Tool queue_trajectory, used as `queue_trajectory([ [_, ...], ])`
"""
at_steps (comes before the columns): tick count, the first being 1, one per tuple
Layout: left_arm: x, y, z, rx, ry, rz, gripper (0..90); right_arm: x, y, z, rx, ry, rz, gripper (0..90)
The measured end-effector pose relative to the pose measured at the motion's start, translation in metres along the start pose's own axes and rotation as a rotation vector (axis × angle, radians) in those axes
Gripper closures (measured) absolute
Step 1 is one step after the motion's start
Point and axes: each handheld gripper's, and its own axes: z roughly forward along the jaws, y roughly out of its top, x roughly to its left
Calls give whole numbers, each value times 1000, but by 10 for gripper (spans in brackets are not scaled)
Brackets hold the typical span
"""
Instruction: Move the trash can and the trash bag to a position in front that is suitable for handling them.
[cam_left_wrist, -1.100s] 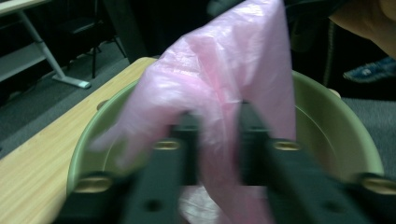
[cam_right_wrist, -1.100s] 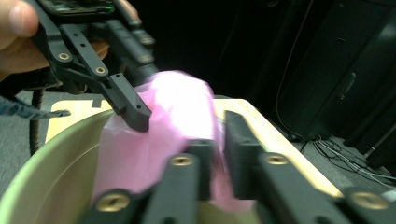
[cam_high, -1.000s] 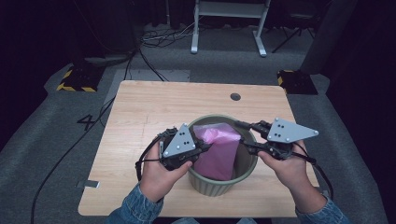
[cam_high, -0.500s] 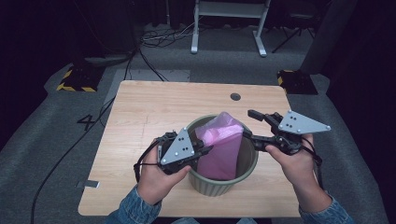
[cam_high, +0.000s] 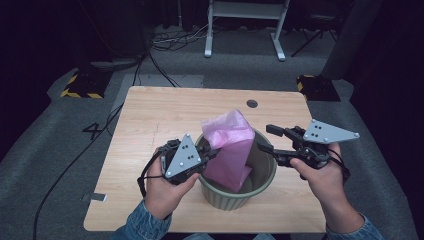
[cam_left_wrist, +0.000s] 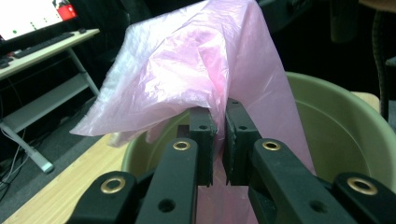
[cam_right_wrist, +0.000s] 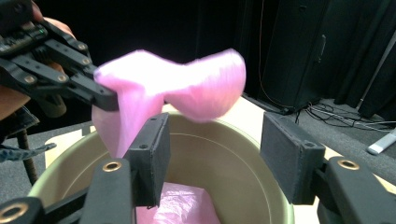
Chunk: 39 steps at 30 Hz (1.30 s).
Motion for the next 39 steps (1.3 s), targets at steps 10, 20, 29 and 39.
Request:
queue_trajectory([
  [10, -8, 1, 9, -4, -44, 28, 700, 12, 3, 10, 33, 142, -12, 662],
  [20, 2, 1, 1, -73, -51, -72, 389, 24, 2, 8, 110, 128, -240, 896],
  [29, 5, 3, 2, -73, -68, -68, 696, 32, -6, 12, 158, 137, -317, 866],
  [39, -8, 7, 3, -29, -60, 60, 900, 25, 0, 8, 110, 80, -201, 475],
])
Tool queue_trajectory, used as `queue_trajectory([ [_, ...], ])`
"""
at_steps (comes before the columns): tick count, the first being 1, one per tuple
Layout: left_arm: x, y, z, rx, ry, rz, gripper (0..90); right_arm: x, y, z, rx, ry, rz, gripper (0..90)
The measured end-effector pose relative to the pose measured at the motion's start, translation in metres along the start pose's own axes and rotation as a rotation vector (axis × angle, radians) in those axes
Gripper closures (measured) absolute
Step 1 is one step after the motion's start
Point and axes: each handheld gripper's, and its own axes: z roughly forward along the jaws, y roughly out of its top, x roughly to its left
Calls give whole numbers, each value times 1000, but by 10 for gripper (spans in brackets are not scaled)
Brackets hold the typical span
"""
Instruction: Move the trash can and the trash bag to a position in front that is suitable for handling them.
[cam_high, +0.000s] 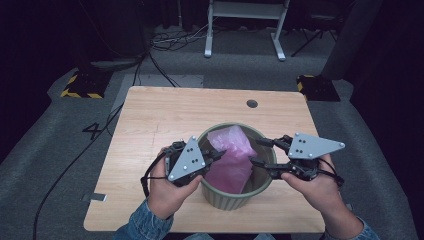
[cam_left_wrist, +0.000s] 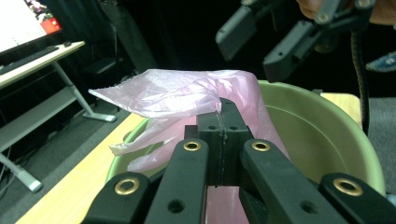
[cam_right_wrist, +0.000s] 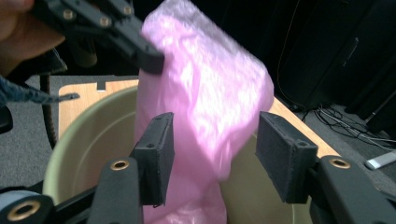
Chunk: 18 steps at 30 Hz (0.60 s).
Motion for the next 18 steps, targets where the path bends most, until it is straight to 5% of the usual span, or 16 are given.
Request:
queue_trajectory([
  [4, -8, 3, 4, 21, -8, 74, 899, 3, 5, 5, -2, 24, 3, 467],
  [9, -9, 4, 5, 15, -7, 61, 899, 5, 3, 15, 60, 51, -9, 394],
  [10, -8, 4, 4, 10, -10, 52, 899, 5, 2, 16, 63, 51, -13, 434],
  [14, -7, 2, 3, -1, -17, 31, 862, 9, 2, 15, 72, 77, -86, 849],
  [18, -6, 2, 0, 1, -26, 14, 900, 8, 2, 12, 50, 54, -107, 900],
])
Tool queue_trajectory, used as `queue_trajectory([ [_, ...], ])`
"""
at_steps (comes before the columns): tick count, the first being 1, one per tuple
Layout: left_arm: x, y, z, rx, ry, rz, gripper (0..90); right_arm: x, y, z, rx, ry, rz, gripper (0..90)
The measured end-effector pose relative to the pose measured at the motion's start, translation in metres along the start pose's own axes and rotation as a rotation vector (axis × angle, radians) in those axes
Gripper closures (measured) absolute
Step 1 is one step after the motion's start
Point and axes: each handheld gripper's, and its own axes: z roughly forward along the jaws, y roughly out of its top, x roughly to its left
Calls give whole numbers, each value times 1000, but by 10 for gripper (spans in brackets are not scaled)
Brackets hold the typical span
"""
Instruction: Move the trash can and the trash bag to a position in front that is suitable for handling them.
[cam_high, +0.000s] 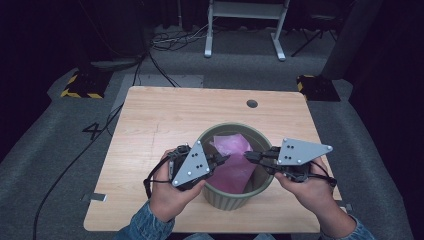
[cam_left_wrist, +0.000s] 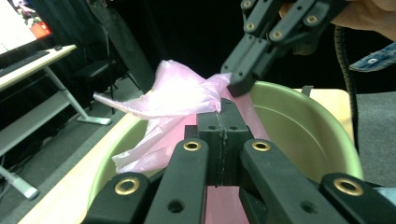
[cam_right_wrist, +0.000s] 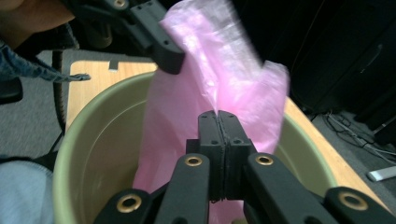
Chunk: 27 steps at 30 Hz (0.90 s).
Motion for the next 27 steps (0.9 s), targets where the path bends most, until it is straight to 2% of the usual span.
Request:
queue_trajectory([
  [4, -1, 0, 1, -16, -17, -8, 900, -1, -2, -5, -23, -13, 6, 900],
  [8, 0, -1, -2, -27, -6, -22, 892, -3, -5, -9, -29, -60, 12, 900],
  [11, 1, -1, -2, -9, -15, -20, 900, -8, -8, -12, -39, -82, 36, 900],
  [13, 0, -1, -2, -3, -11, -14, 900, -8, -9, -13, -25, -115, 28, 900],
  [15, 0, -1, -2, -5, -10, -15, 900, -9, -10, -14, -16, -127, 28, 900],
  [21, 6, -6, -9, 27, 39, -37, 900, -13, -15, -24, -30, -144, 41, 900],
  [27, 13, -15, -16, 51, 87, -60, 900, -15, -26, -38, -19, -162, 62, 900],
])
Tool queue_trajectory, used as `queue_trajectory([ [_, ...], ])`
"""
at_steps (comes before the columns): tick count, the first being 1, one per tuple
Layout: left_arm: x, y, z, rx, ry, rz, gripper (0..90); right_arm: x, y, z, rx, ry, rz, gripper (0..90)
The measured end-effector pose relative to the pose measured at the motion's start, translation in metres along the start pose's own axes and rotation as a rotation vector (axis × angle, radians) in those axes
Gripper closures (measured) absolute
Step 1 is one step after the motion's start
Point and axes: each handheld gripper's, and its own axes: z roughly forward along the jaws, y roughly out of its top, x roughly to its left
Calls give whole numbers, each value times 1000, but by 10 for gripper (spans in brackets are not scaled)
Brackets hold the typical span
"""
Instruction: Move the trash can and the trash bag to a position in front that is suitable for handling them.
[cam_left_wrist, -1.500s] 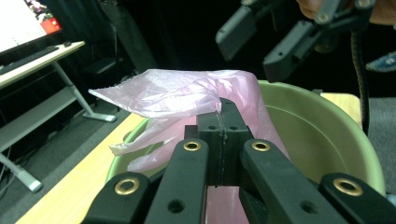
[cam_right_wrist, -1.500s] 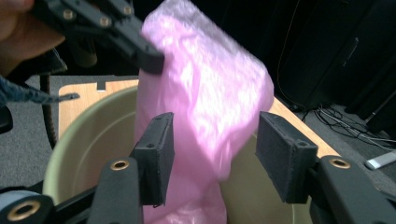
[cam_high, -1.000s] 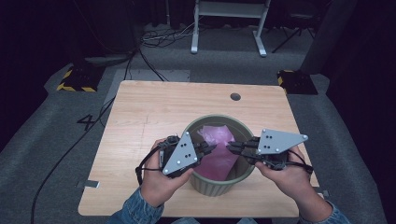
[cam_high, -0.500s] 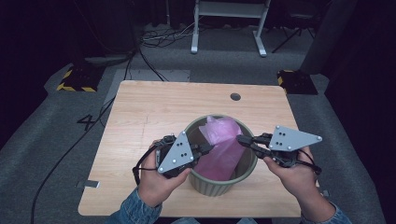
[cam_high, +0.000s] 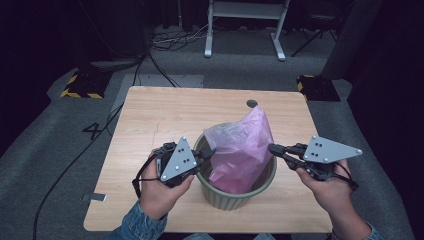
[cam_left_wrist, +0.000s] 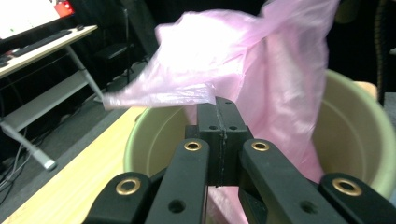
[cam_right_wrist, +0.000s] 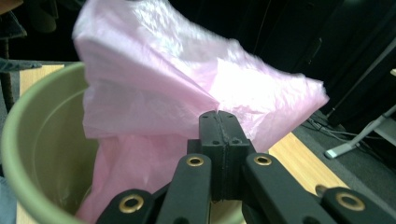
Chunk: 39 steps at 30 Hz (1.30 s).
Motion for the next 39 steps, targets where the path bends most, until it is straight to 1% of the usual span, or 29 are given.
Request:
queue_trajectory([
  [5, 7, -8, -9, 16, 46, -6, 900, -3, -11, -12, -4, -18, 19, 900],
  [6, 8, -10, -11, 18, 53, -11, 900, -3, -14, -15, -6, -21, 23, 900],
  [7, 11, -13, -14, 20, 67, -24, 900, -4, -16, -17, -9, -21, 27, 900],
  [10, 17, -17, -18, 23, 96, -40, 900, -5, -23, -24, -8, -27, 48, 900],
  [12, 19, -20, -18, 22, 103, -55, 900, -3, -26, -26, -11, -17, 55, 900],
  [14, 19, -20, -16, 14, 99, -76, 898, 2, -26, -25, -18, 7, 44, 900],
  [15, 18, -20, -14, 2, 114, -85, 797, 6, -25, -24, -21, 24, 33, 900],
  [16, 17, -19, -13, 1, 119, -84, 707, 10, -24, -21, -22, 42, 23, 900],
  [17, 16, -17, -12, 1, 116, -84, 705, 13, -23, -19, -20, 53, 12, 900],
  [18, 15, -16, -11, -3, 116, -80, 688, 19, -21, -16, -13, 70, -3, 900],
  [19, 13, -14, -10, -17, 124, -77, 656, 21, -20, -14, -9, 77, -14, 900],
  [20, 12, -12, -10, -25, 132, -75, 573, 27, -19, -10, -2, 92, -25, 900],
  [21, 11, -11, -10, -32, 134, -72, 541, 28, -18, -9, 0, 99, -32, 900],
  [23, 8, -7, -10, -46, 128, -71, 512, 33, -17, -6, 1, 112, -39, 900],
  [25, 5, -4, -9, -59, 120, -70, 463, 36, -16, -4, 2, 122, -44, 900],
  [28, 2, 0, -6, -63, 102, -57, 447, 40, -15, 0, 1, 139, -48, 900],
  [33, -2, 6, 8, -55, 68, -45, 410, 48, -12, 4, 2, 169, -61, 900],
  [35, -2, 7, 12, -60, 60, -49, 399, 51, -11, 6, 3, 180, -70, 900],
  [37, -2, 9, 16, -55, 49, -45, 389, 54, -10, 8, 1, 190, -77, 900],
  [39, -4, 11, 21, -56, 30, -41, 381, 56, -9, 9, 1, 201, -82, 900],
])
